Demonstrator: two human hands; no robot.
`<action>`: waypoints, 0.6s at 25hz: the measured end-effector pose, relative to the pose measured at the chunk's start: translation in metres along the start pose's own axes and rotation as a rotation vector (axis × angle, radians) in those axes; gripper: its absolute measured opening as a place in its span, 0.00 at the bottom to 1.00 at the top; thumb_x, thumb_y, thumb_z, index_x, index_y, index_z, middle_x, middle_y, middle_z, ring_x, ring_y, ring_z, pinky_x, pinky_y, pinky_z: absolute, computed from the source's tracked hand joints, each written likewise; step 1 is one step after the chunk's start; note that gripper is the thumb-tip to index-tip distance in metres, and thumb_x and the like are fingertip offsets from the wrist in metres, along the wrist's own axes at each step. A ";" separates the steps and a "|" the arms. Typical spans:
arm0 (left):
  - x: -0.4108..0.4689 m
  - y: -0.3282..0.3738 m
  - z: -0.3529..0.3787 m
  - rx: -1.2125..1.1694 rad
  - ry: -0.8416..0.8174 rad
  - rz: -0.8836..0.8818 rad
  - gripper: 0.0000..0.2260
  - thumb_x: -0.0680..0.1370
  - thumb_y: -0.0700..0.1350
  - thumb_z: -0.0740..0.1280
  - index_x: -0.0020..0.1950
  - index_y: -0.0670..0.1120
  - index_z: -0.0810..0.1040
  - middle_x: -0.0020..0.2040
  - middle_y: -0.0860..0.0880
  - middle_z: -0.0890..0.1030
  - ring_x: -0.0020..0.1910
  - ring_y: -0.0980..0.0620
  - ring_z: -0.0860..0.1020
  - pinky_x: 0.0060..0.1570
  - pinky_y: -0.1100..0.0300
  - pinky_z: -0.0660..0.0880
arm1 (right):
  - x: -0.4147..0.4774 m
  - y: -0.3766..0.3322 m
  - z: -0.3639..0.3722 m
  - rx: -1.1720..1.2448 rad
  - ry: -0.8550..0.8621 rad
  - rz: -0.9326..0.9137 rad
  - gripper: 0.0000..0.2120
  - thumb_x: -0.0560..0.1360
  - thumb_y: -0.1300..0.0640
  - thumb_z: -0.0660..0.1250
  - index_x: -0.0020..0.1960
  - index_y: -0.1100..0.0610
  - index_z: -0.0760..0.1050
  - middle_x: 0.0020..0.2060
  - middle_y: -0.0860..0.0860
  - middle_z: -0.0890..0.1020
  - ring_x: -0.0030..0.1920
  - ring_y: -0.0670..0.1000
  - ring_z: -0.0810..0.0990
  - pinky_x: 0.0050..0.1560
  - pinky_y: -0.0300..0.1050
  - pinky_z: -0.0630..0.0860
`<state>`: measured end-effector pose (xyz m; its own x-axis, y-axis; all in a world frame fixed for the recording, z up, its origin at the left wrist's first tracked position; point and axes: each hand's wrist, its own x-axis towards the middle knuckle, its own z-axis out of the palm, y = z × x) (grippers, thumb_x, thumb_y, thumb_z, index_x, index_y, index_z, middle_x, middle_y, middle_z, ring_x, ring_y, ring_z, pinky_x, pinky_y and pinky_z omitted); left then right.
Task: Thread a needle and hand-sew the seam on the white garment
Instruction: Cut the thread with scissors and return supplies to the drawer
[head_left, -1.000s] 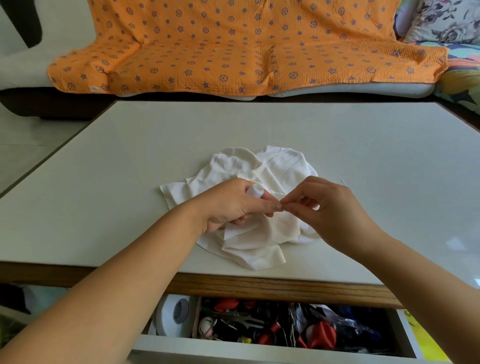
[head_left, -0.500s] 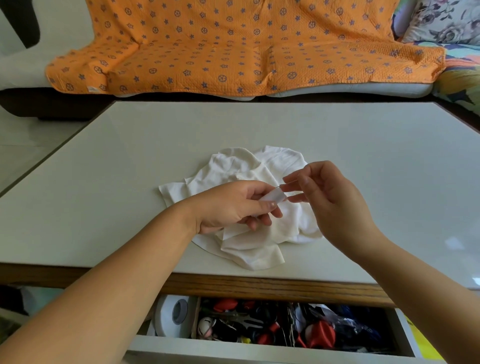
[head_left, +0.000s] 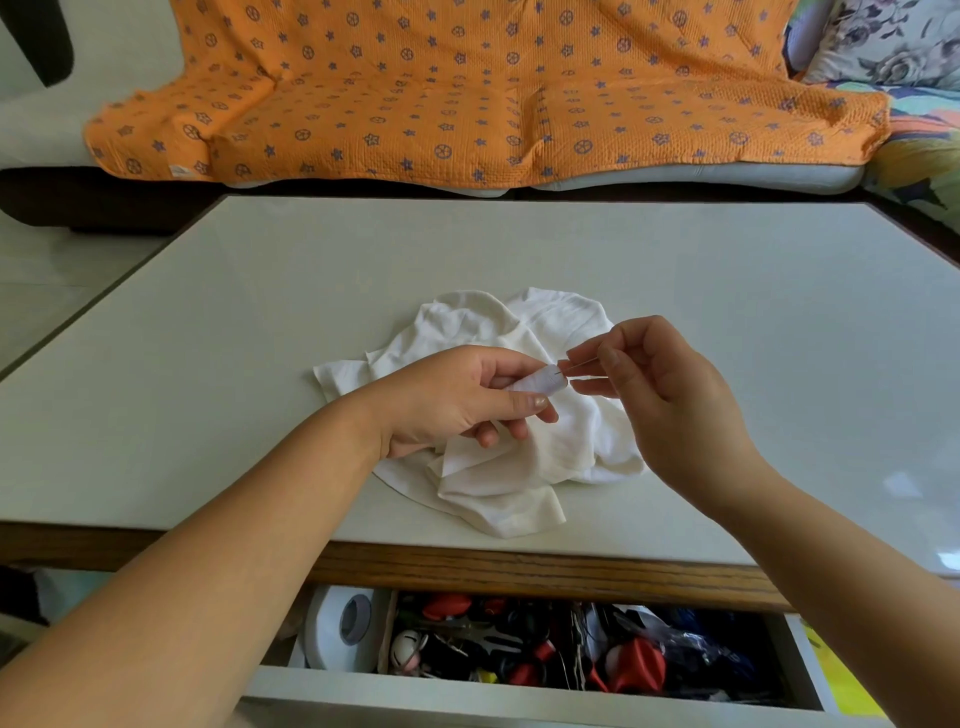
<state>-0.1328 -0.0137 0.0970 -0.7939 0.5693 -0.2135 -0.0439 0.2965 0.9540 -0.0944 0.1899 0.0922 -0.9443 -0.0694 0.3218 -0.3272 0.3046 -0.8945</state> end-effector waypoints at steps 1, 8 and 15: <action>0.000 0.000 0.000 0.001 -0.001 0.000 0.12 0.80 0.41 0.66 0.63 0.47 0.79 0.52 0.50 0.84 0.41 0.57 0.79 0.37 0.65 0.74 | 0.000 0.000 0.000 0.003 0.001 0.000 0.10 0.82 0.63 0.58 0.47 0.53 0.73 0.45 0.47 0.85 0.47 0.44 0.85 0.51 0.43 0.81; 0.000 -0.001 -0.001 0.018 -0.005 -0.009 0.13 0.80 0.41 0.66 0.64 0.47 0.78 0.52 0.50 0.84 0.41 0.57 0.79 0.37 0.66 0.75 | -0.001 0.001 0.001 -0.020 -0.024 -0.020 0.11 0.82 0.65 0.57 0.46 0.53 0.73 0.46 0.48 0.85 0.46 0.43 0.85 0.46 0.34 0.79; 0.000 -0.001 -0.001 0.000 -0.023 -0.015 0.14 0.79 0.40 0.68 0.65 0.46 0.79 0.52 0.48 0.85 0.41 0.57 0.80 0.38 0.67 0.75 | -0.003 0.004 0.002 -0.040 -0.019 0.005 0.09 0.81 0.61 0.61 0.46 0.51 0.75 0.44 0.45 0.85 0.46 0.43 0.84 0.51 0.41 0.80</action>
<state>-0.1334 -0.0146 0.0958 -0.7788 0.5824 -0.2331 -0.0563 0.3052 0.9506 -0.0934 0.1893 0.0867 -0.9466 -0.0854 0.3109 -0.3209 0.3430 -0.8828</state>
